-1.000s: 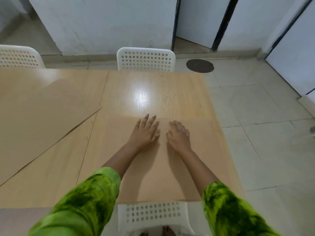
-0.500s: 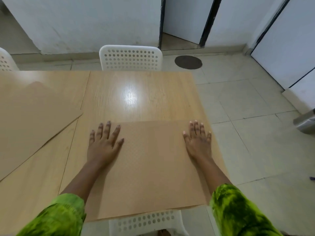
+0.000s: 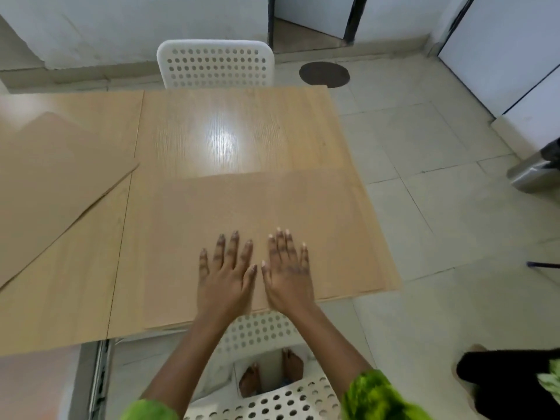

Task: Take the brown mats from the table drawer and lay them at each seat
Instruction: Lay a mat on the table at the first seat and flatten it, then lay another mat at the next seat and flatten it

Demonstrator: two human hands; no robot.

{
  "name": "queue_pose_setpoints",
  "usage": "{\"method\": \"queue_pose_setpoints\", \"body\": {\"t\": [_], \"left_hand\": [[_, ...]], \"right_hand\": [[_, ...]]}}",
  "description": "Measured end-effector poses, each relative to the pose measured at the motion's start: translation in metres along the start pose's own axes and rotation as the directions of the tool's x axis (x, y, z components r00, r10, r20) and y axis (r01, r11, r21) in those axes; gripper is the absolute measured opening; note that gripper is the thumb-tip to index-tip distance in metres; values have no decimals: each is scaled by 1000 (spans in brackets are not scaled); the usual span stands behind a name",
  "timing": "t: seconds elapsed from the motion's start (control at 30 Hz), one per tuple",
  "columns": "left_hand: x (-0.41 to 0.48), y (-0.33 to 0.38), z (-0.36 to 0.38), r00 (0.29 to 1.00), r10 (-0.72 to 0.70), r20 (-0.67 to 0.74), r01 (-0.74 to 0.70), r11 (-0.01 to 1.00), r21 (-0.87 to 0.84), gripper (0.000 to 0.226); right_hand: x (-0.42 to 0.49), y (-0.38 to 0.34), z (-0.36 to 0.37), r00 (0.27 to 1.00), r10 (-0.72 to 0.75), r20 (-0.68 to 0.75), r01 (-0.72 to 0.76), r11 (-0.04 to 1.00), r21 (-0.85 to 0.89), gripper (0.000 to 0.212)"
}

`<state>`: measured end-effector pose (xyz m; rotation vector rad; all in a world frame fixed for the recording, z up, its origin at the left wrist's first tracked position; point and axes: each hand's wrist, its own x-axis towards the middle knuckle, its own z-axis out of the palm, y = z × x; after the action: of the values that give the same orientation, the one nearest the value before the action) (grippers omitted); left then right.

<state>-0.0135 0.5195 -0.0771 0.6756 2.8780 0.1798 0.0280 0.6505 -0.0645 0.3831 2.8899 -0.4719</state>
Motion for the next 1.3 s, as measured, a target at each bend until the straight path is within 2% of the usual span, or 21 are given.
{"method": "queue_pose_setpoints", "body": {"t": [0.13,0.23,0.3,0.37,0.53,0.67,0.73,0.83,0.9,0.97,1.0,1.17,1.3], "left_hand": [[-1,-22,-2,997,-71,-24,71,997,18,64],[-6,-58,-10,983,-174,-64,174,985,-3,63],[-9,-79,-14,973,-218,-69,219,976,1,63],[-10,-87,-15,970,-234,-69,234,972,2,63],[-8,-85,-18,969,-240,-56,240,971,-8,67],[-7,-84,-27,972,-235,17,235,972,-7,64],[-7,-79,-39,972,-232,30,232,972,-16,59],[-11,-64,-57,980,-192,-49,185,975,-125,52],[-22,-52,-66,968,-214,-134,153,919,-363,46],[-38,-42,-79,945,-281,-166,128,788,-603,40],[-47,-39,-85,937,-309,-161,126,733,-669,37],[-104,-46,-103,888,-447,-110,188,571,-799,29],[-155,-70,-106,827,-559,-59,206,400,-893,24]], "right_hand": [[0,19,2,1000,3,-2,-3,999,-33,70],[1,61,-5,989,132,-60,-134,990,-35,75],[1,93,-15,964,249,-89,-254,966,-45,70],[1,111,-22,952,289,-96,-294,955,-44,63],[2,111,-25,959,269,-89,-273,961,-35,61],[-2,105,-30,952,295,-86,-296,955,-4,59],[-7,90,-31,949,278,-147,-269,960,74,56],[-17,59,-35,937,245,-251,-171,943,285,45],[-28,35,-39,934,238,-266,-104,894,436,37],[-37,13,-43,946,235,-221,-73,824,563,33],[-41,4,-43,954,226,-198,-60,788,613,32],[-68,-39,-40,995,96,-25,-42,635,771,27],[-90,-76,-34,999,-10,51,-36,579,814,24]]}}
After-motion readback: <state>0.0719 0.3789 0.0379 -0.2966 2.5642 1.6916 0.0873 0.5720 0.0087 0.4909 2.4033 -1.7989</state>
